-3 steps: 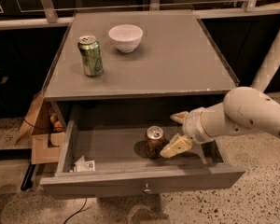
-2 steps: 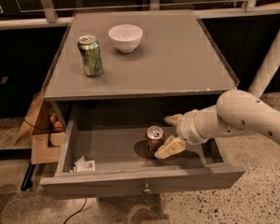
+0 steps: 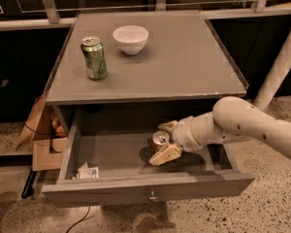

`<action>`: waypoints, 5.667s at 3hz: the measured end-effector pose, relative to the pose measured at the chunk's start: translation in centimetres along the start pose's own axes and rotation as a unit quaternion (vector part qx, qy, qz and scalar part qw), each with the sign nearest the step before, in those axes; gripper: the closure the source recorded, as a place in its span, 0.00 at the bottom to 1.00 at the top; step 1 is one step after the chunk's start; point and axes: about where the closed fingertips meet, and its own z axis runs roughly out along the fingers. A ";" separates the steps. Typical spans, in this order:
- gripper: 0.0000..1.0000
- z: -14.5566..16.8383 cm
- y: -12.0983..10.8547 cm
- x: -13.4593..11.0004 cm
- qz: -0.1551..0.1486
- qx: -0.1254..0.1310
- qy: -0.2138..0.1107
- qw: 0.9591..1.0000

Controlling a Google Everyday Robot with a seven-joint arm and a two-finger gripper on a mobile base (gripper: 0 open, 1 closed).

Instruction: Pick orange can from top drawer and place on counter

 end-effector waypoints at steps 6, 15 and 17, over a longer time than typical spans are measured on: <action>1.00 -5.7 -0.7 -7.3 0.027 0.010 -0.022 0.999; 1.00 -14.9 -11.5 -21.5 0.060 0.114 -0.070 0.989; 1.00 -13.9 -12.6 -19.9 0.091 0.108 -0.077 0.987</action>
Offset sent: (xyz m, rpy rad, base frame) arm -0.0001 0.0002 -0.0005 0.0004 0.0007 0.0007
